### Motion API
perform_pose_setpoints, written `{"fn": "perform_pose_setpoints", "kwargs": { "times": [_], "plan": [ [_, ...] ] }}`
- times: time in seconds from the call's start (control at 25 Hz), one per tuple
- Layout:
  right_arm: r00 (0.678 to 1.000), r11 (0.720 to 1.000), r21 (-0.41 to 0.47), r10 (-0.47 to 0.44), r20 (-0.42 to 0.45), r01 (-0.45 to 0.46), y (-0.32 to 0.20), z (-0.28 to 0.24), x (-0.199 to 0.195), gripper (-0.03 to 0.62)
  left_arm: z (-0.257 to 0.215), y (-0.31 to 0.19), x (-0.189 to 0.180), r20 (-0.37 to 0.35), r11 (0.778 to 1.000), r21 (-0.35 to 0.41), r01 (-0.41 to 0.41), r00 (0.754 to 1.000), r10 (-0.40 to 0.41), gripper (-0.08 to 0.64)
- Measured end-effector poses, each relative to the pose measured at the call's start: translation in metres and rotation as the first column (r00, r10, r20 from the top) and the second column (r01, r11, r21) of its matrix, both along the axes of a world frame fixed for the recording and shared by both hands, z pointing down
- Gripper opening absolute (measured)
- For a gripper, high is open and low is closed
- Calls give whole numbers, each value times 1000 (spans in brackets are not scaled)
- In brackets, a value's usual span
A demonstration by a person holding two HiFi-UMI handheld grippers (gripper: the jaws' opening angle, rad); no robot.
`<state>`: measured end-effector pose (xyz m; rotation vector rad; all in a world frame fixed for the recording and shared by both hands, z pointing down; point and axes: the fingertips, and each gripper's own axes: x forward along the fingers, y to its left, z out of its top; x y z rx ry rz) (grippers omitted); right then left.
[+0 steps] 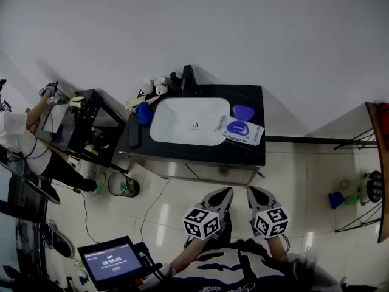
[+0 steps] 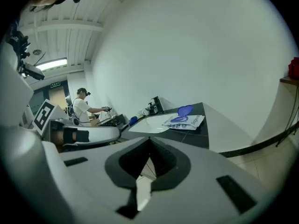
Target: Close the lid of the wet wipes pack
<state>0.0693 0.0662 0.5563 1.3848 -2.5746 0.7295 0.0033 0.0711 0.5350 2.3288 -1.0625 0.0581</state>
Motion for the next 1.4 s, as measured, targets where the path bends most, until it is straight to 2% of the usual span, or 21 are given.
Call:
{"fn": "perform_pose_setpoints", "kwargs": {
  "times": [0.28,0.52,0.76,1.0,1.4],
  "plan": [
    [998,998,28,53,-24,-52,-85,-15,-41,-2,-8,-87,-51,0,999,18,-42,999,42,0],
    [991,991,32,133,-26,-132,-132,-22,-51,-2,-3,-138,-82,-35,999,-1,-41,999,41,0],
    [984,985,-15,171,-42,-172,-161,-2,-49,-2,23,-166,-80,-38,995,-49,-89,996,87,0],
    [979,979,-39,198,-57,-200,-167,-1,-29,-2,28,-170,-63,-22,988,-79,-133,991,132,0],
    [979,980,-47,190,-71,-194,-230,5,6,-2,58,-235,-46,41,987,-126,-102,993,108,0]
  ]
}}
